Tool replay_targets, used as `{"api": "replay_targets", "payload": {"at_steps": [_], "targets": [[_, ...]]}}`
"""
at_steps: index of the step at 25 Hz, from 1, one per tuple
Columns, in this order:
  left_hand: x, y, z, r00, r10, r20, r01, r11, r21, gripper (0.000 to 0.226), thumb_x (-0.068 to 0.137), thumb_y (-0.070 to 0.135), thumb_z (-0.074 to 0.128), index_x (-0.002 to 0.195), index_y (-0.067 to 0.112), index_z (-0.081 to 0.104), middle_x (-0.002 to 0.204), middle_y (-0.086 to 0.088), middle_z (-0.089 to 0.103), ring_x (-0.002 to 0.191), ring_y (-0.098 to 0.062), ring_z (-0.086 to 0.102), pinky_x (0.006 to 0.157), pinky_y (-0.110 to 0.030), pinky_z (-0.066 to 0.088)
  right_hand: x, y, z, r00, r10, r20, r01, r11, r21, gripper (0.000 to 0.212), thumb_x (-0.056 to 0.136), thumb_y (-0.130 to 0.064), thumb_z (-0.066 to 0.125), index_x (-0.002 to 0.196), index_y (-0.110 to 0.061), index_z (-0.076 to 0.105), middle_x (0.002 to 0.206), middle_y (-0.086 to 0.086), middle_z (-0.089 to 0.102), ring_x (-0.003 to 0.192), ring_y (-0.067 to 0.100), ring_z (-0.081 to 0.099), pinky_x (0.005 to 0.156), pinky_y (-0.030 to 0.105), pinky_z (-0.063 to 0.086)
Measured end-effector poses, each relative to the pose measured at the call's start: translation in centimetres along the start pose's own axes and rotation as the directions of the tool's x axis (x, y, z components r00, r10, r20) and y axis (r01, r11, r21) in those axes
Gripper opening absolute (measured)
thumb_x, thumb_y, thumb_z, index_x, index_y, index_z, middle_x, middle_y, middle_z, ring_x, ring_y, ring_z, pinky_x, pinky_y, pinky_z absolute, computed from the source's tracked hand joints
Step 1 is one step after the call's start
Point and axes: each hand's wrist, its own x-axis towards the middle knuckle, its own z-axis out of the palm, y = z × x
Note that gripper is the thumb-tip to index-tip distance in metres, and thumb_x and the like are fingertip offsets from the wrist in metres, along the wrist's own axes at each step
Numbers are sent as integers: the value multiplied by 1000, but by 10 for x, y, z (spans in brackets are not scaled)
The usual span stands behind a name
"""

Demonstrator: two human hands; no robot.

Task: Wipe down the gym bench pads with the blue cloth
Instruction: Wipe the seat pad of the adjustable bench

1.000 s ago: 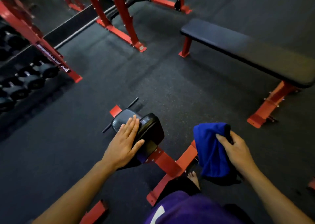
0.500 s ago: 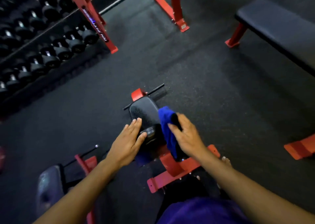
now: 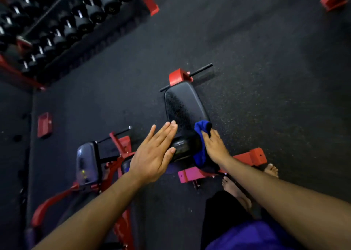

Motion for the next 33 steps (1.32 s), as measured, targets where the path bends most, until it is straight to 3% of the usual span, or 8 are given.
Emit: {"api": "replay_targets", "payload": {"at_steps": [7, 10, 13, 15, 18, 22, 26, 33], "targets": [[2, -1, -3, 1000, -8, 7, 8, 1000, -27, 59, 109, 36, 25, 157, 3, 33, 165, -7, 31, 155, -18, 25, 125, -54, 21, 21, -16, 3, 971, 236, -27, -231, 966, 119, 37, 101, -29, 47, 137, -20, 52, 138, 13, 50, 124, 32, 51, 95, 32, 39], [3, 0, -4, 1000, -17, 12, 17, 999, -33, 58, 109, 35, 25, 156, 3, 34, 165, -7, 31, 155, -18, 25, 125, -52, 21, -38, -48, 1, 999, 35, -34, -29, 988, 154, 36, 95, -34, 53, 129, -23, 57, 130, 3, 54, 121, 22, 54, 102, 34, 40], [3, -1, -4, 1000, -14, 7, 14, 999, -39, 59, 109, 38, 23, 156, 3, 35, 165, -8, 32, 154, -19, 26, 125, -52, 22, -76, -58, 3, 977, -207, -60, 212, 972, 103, 53, 89, -41, 52, 137, -19, 52, 139, -8, 50, 129, 5, 44, 111, 22, 30], [3, -1, -5, 1000, -11, 4, 11, 999, -39, 59, 109, 37, 24, 155, 3, 36, 165, -8, 32, 154, -19, 26, 125, -52, 22, -68, -46, 5, 971, -232, -64, 238, 967, 94, 50, 94, -42, 50, 137, -17, 51, 137, -7, 51, 127, 5, 44, 109, 16, 27], [3, -2, -5, 1000, -5, -9, 4, 999, -51, 58, 109, 36, 24, 155, 4, 38, 163, -7, 35, 154, -19, 28, 123, -52, 25, -24, -16, 6, 995, -89, -50, 95, 988, 120, 37, 101, -19, 50, 136, -8, 49, 131, 7, 53, 125, 21, 50, 99, 7, 28], [0, -5, -5, 998, 67, -11, -68, 996, -53, 55, 107, 33, 29, 154, 6, 39, 163, -7, 37, 153, -21, 29, 120, -55, 31, 39, 16, -1, 980, 185, 74, -188, 981, 36, 41, 104, -25, 43, 144, -19, 42, 141, 12, 49, 130, 28, 48, 98, 26, 34], [-6, -9, -5, 961, 276, 34, -277, 960, 40, 55, 107, 33, 33, 155, 7, 37, 165, -10, 32, 154, -27, 27, 121, -55, 31, 38, 20, -9, 975, 193, 110, -203, 975, 90, 42, 101, -33, 47, 143, -30, 46, 136, 2, 57, 124, 21, 55, 109, 39, 41], [-4, -10, 0, 924, 370, 93, -381, 908, 171, 57, 105, 34, 41, 157, 10, 36, 165, -8, 30, 155, -28, 23, 123, -57, 25, -3, 33, -76, 937, 334, -97, -297, 914, 276, 37, 102, -29, 49, 138, -28, 53, 124, -4, 64, 107, 13, 62, 98, 30, 47]]}}
